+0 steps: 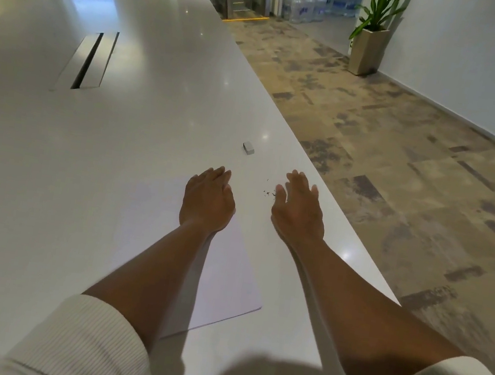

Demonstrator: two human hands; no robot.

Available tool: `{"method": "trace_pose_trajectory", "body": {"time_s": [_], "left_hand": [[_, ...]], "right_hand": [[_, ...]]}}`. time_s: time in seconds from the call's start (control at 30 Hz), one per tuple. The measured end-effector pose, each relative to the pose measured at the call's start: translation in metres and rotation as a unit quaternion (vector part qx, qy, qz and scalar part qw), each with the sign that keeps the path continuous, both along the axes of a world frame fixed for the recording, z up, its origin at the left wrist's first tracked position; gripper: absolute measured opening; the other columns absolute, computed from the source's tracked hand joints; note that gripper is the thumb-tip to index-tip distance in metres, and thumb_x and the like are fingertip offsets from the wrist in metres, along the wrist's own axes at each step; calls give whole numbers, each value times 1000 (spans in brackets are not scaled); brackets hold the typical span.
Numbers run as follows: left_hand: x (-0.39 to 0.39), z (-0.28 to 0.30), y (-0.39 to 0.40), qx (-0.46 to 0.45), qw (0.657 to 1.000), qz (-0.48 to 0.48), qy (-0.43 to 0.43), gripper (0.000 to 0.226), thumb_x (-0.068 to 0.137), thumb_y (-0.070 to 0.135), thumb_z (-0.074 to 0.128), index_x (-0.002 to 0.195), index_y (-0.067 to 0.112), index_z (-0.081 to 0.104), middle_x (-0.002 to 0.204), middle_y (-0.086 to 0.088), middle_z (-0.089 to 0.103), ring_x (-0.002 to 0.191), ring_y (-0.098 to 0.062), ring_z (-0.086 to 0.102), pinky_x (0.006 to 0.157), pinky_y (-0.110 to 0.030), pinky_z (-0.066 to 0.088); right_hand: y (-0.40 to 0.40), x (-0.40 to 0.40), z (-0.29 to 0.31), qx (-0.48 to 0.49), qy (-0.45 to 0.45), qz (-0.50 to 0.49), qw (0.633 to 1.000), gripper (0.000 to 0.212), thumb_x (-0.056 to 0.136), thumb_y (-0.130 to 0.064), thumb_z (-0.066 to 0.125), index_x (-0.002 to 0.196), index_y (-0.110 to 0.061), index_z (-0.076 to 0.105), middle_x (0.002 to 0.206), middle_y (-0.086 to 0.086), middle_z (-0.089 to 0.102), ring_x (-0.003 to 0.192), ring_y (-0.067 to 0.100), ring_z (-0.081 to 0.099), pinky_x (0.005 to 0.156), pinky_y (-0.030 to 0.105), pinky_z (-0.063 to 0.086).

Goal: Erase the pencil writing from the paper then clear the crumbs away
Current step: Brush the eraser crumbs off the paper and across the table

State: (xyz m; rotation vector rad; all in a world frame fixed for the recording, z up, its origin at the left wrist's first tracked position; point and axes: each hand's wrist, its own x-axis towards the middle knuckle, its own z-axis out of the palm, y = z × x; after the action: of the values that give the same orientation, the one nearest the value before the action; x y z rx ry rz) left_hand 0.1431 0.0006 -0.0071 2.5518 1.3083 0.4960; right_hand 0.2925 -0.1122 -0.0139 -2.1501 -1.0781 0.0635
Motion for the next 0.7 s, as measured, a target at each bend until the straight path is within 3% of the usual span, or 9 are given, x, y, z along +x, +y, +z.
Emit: {"method": "trace_pose_trajectory", "body": {"time_s": [0.1, 0.17, 0.3, 0.4, 0.47, 0.57, 0.7], "left_hand": [[1, -1, 1, 4, 1000, 3, 3, 48, 109, 24, 32, 155, 18, 46, 164, -1, 38, 154, -18, 27, 127, -38, 14], [1, -2, 0, 8, 1000, 9, 8, 48, 110, 26, 31, 156, 19, 45, 164, 0, 38, 155, -18, 26, 128, -38, 14], [1, -2, 0, 9, 1000, 11, 16, 49, 111, 28, 30, 157, 20, 43, 165, 1, 36, 155, -17, 25, 128, -38, 13], [2, -2, -1, 15, 1000, 8, 21, 49, 110, 27, 30, 157, 19, 43, 165, 1, 37, 155, -18, 26, 128, -39, 14], [2, -2, -1, 16, 1000, 8, 25, 49, 110, 27, 30, 157, 19, 43, 165, 0, 37, 155, -18, 26, 128, -39, 15], [3, -2, 0, 17, 1000, 11, 19, 49, 110, 27, 31, 156, 19, 44, 164, 0, 37, 154, -18, 27, 128, -39, 15], [2, -4, 0, 13, 1000, 12, 13, 49, 110, 27, 31, 156, 19, 44, 165, 1, 37, 155, -18, 26, 128, -38, 14]], "right_hand": [[2, -14, 0, -62, -185, 95, 976, 59, 101, -47, 14, 147, -20, 39, 159, 3, 29, 151, 15, 7, 121, 53, -6], [5, -23, -1, -122, -224, 138, 957, 68, 97, -60, 3, 148, -29, 36, 164, 4, 12, 151, 17, -10, 114, 62, -14], [7, -33, -1, -183, -233, 67, 953, 77, 90, -71, -5, 149, -38, 32, 163, 8, -6, 148, 23, -24, 110, 66, -18], [5, -40, 0, -188, -190, -61, 962, 91, 88, -73, -3, 150, -19, 33, 163, 14, -3, 148, 24, -23, 111, 66, -16], [4, -43, 0, -178, -160, -96, 966, 95, 88, -73, -2, 152, -11, 28, 163, 15, -3, 148, 23, -23, 112, 65, -14], [6, -42, 0, -171, -161, -57, 970, 85, 89, -72, -5, 155, -24, 16, 162, 14, -11, 147, 24, -27, 110, 67, -14], [9, -38, -1, -191, -173, 8, 966, 80, 88, -71, -9, 153, -35, 21, 160, 13, -19, 144, 24, -32, 107, 68, -19]]}}
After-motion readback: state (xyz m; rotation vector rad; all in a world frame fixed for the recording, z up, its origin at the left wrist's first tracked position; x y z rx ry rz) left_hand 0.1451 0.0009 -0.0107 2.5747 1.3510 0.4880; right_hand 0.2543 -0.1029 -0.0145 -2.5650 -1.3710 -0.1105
